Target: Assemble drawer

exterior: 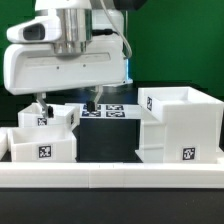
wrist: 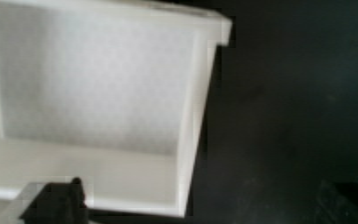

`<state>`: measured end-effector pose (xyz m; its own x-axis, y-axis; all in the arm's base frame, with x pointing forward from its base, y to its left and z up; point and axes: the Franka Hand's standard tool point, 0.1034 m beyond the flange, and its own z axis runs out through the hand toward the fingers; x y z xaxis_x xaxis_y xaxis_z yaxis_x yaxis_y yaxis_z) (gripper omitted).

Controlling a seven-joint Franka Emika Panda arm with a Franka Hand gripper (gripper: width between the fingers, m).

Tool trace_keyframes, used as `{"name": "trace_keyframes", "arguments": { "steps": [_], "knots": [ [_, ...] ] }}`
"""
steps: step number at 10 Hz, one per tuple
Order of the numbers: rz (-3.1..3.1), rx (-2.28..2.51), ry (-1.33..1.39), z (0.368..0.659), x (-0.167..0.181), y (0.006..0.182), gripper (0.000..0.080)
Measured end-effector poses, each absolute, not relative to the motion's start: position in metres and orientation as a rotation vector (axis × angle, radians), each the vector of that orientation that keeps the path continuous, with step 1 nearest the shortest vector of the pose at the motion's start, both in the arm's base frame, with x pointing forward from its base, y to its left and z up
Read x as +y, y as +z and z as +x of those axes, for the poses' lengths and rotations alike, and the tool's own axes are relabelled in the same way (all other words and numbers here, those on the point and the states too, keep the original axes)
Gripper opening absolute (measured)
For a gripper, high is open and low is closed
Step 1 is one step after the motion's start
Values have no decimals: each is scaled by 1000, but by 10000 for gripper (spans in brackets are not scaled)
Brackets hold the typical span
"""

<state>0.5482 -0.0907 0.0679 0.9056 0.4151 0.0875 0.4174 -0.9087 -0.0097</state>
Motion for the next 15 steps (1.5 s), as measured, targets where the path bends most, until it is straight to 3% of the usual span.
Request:
{"name": "trace_keyframes", "arguments": {
  "steps": [7, 11, 13, 14, 15],
  "knots": [
    [-3071, -661, -142, 536, -99, 16, 649],
    [-3094, -656, -176, 528, -102, 6, 649],
    [-3095, -654, -176, 527, -103, 6, 402],
    [-3095, -653, -176, 527, -103, 6, 402],
    [-3094, -653, -176, 528, -102, 6, 189]
  ]
}}
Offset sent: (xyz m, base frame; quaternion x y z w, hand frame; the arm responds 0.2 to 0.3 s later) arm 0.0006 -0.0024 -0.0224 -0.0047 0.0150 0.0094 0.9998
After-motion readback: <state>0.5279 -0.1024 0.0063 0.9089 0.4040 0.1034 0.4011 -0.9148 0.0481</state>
